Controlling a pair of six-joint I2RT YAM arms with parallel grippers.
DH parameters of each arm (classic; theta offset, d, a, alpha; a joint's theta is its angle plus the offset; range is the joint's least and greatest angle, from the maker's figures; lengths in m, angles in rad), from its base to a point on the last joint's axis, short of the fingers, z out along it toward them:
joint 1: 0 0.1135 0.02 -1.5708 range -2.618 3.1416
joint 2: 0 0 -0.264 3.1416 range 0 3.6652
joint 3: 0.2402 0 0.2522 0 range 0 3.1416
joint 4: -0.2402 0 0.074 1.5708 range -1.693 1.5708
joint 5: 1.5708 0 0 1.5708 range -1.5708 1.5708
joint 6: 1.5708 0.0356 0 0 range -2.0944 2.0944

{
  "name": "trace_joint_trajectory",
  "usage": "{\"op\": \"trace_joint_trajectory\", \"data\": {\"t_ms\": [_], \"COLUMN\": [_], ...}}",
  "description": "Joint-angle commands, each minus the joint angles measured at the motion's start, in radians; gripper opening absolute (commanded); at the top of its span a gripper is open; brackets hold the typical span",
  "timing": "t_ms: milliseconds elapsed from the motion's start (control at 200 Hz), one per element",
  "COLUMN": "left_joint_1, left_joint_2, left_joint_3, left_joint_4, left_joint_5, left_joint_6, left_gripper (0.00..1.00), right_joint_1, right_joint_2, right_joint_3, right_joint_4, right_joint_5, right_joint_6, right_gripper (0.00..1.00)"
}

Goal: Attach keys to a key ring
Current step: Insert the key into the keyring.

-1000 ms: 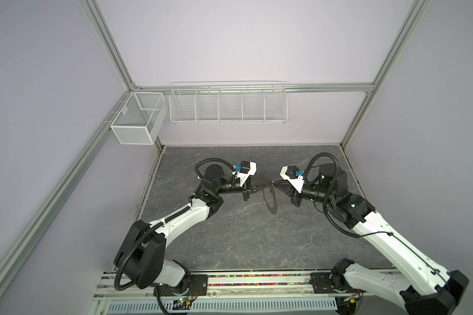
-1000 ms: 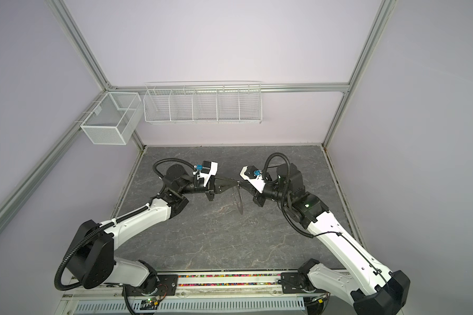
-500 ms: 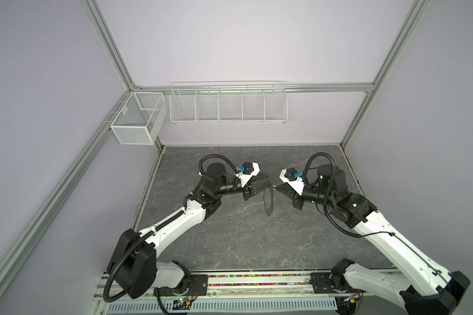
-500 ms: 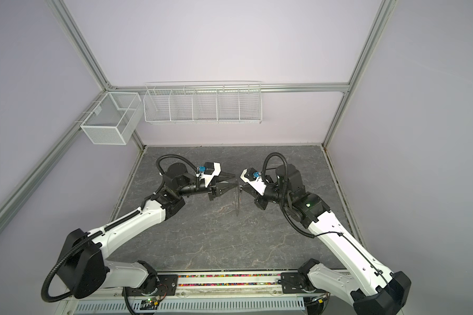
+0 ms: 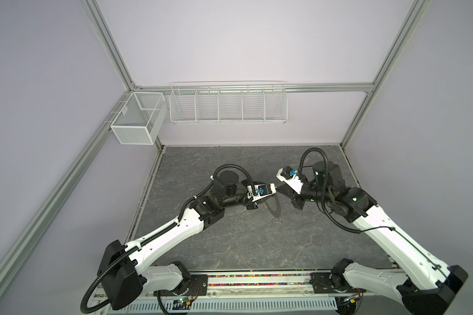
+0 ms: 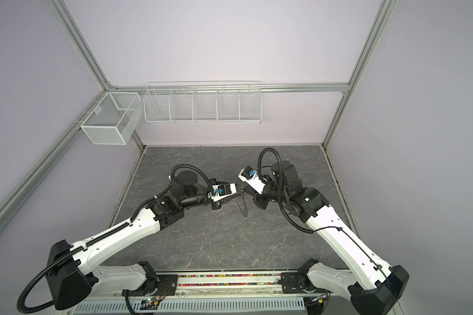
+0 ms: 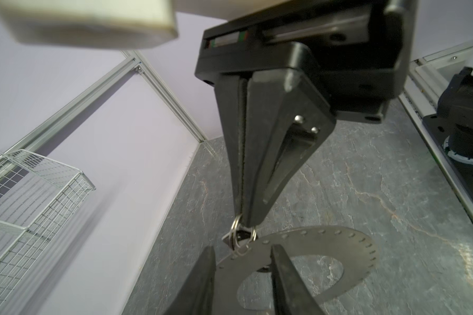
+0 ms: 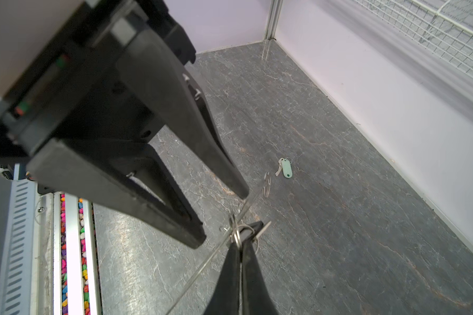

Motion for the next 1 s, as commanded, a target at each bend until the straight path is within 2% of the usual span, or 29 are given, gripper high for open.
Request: {"op": "trace_joint_trajectory", "data": {"t_ms": [0, 460, 625, 790, 994], "left_joint_1": [-0.009, -0.044, -0.049, -0.055, -0.058], "left_joint_2": [0.007, 0.053, 0.066, 0.082, 0.091], "left_joint_3": [0.047, 0.096, 0.107, 0.128, 0.131], "left_joint_4": [-0.056, -0.111, -0.133, -0.168, -0.184], "left_joint_5": [-0.079, -0.114, -0.107, -0.089, -0.069], "left_joint_6": [0.077, 0.092, 0.098, 0.102, 0.105], "left_gripper": [0.34, 0.28, 0.19, 0.15, 0.0], "right_joint_1": [0.013, 0.031, 0.037, 0.05, 0.056], "right_joint_2": [0.005, 0.004, -0.002, -0.015, -0.019], "right_joint_3": [0.025, 0.025, 0.022, 0.005, -0.011], "right_joint_4": [-0.014, -0.009, -0.009, 0.006, 0.035], "right_joint_5": [0.003, 0.009, 0.014, 0.025, 0.045], "right_joint_6": [-0.013, -0.017, -0.024, -0.057, -0.075], "right_gripper": [0.07, 0.07, 0.07, 0.07, 0.07]}}
